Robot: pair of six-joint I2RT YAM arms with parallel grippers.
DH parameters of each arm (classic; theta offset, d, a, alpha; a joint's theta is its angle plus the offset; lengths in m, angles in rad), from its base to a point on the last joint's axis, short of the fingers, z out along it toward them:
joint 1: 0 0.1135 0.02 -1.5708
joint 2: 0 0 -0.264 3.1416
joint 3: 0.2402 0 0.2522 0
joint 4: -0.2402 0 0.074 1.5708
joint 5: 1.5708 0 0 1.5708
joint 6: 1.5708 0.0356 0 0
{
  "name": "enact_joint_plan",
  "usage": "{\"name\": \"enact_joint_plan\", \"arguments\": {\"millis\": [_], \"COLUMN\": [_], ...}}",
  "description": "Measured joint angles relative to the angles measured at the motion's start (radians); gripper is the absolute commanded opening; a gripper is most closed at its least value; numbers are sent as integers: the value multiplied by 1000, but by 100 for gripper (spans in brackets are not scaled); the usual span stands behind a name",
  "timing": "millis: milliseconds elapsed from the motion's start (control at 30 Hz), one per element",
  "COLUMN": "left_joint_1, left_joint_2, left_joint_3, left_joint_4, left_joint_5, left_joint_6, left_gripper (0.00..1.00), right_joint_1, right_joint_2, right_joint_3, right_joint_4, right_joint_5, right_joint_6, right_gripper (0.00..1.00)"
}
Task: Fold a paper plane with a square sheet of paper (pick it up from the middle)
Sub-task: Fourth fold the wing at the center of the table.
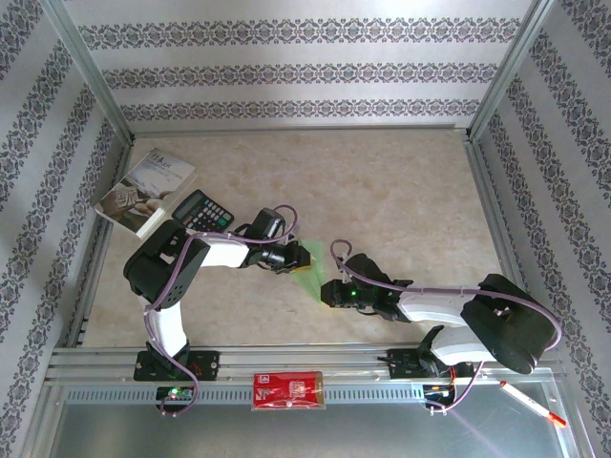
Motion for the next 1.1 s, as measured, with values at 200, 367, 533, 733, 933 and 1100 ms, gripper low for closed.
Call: {"name": "enact_joint_plan", "arguments": {"millis": [200,367,533,733,933,1100], "left_joint_1": [0,0,0,0,0,0], "left_joint_2": [0,0,0,0,0,0], "left_joint_3": [0,0,0,0,0,0], "left_joint_4": [0,0,0,0,0,0], "left_joint_5": [0,0,0,0,0,0], "left_joint_6": [0,0,0,2,3,3], "left_gripper": [20,20,20,20,20,20], "right_joint_1": [14,15,15,15,15,24], "right_joint_2": [2,-10,-36,-42,-24,-7], "right_joint_3": [0,0,18,42,58,63], "right_joint_4": [-4,-44,-92,-109,-116,-116], "right_joint_5": [2,8,13,16,17,19], "right_joint_6": [1,-3,-10,-13,-27,-29], "right_gripper": [18,19,18,17,14,12]}}
